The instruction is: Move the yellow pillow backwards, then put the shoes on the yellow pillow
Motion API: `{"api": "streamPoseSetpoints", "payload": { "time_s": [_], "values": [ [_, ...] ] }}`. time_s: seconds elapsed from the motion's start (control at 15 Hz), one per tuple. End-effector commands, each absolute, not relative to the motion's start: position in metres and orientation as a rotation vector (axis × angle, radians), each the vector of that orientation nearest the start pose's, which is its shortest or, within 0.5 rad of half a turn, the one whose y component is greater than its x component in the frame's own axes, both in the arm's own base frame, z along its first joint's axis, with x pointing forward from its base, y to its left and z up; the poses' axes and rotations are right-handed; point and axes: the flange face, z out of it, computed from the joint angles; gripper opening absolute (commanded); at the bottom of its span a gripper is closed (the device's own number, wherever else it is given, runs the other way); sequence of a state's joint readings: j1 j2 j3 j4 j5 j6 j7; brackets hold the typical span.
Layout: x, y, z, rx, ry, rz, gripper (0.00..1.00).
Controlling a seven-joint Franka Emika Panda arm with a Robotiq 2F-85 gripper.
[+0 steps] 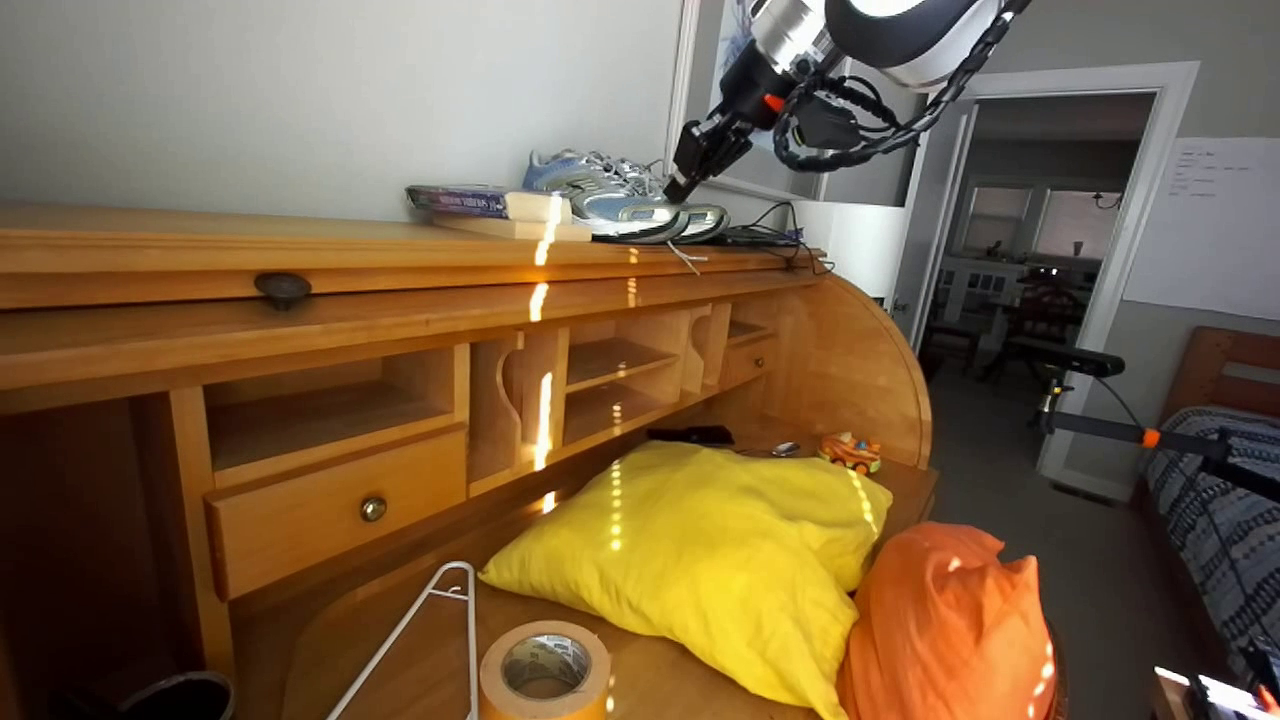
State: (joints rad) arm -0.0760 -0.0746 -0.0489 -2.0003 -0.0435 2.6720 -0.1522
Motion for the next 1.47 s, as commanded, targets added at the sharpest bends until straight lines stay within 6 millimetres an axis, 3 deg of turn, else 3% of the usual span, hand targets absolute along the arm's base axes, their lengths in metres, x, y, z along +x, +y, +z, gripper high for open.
{"api": "streamPoseSetpoints", "payload": {
  "time_s": [0.0, 1.0, 1.13, 1.4],
  "values": [
    [0.585, -0.080, 0.570, -3.036, -0.102, -1.140, 0.00],
    [0.583, -0.117, 0.545, -3.121, 0.131, -0.808, 0.00],
    [0.583, -0.112, 0.544, -3.112, 0.120, -0.811, 0.00],
    [0.567, -0.074, 0.564, -3.104, 0.000, -0.878, 0.00]
  ]
}}
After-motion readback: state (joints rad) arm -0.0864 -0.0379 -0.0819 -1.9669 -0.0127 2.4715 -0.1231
